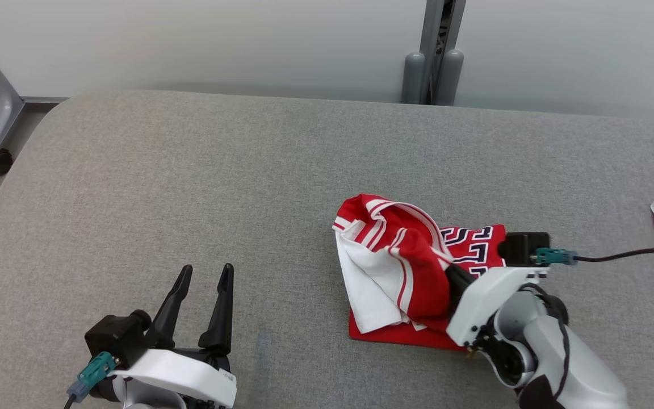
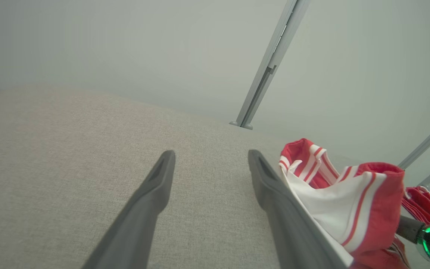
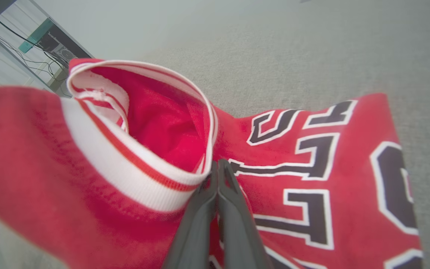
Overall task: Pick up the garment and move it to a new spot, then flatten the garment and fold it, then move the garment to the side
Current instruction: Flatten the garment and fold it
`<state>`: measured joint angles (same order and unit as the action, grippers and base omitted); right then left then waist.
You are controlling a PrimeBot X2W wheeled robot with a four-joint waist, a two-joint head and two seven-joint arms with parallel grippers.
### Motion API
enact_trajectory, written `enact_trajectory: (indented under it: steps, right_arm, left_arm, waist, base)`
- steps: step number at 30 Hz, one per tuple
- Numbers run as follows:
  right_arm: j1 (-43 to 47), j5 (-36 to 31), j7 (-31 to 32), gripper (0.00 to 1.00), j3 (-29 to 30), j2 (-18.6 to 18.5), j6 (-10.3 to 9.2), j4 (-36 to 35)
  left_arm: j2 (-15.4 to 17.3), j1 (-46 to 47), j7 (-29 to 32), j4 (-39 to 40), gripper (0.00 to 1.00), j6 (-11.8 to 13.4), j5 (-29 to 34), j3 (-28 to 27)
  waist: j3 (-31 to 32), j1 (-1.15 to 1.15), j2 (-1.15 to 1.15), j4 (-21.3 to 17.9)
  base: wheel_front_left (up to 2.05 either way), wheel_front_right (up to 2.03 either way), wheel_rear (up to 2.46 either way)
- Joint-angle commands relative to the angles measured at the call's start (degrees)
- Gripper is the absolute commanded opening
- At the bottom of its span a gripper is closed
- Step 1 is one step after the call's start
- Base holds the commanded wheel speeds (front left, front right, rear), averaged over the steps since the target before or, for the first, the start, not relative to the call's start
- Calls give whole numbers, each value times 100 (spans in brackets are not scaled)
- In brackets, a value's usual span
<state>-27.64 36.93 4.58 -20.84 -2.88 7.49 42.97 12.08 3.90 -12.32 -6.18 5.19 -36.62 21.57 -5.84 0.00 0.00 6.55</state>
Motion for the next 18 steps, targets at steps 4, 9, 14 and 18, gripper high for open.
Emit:
enact_trajectory:
  steps: [4, 9, 14, 18]
  right_arm:
    - [-225, 508, -194, 0, -683, -17, 0, 2]
    - [-495, 1109, -393, 0, -1780, -17, 0, 8]
    - [-674, 1513, -543, 0, -2592, -19, 0, 94]
    - [-785, 1673, -665, 0, -3131, -19, 0, 241]
  left_arm:
    - [30, 113, 1, 17, 100, 20, 7, 8]
    - [10, 161, -7, 0, 100, 12, -1, 40]
    - [-13, 192, -22, -34, 100, -3, -19, 62]
    - [-30, 198, -53, -71, 100, -14, -37, 64]
  waist:
    - [-20, 0, 0, 46]
    - [-53, 0, 0, 112]
    - [-77, 0, 0, 195]
    - [-86, 0, 0, 230]
  base:
    - [0, 0, 0]
    - [0, 0, 0]
    - [0, 0, 0]
    - [0, 0, 0]
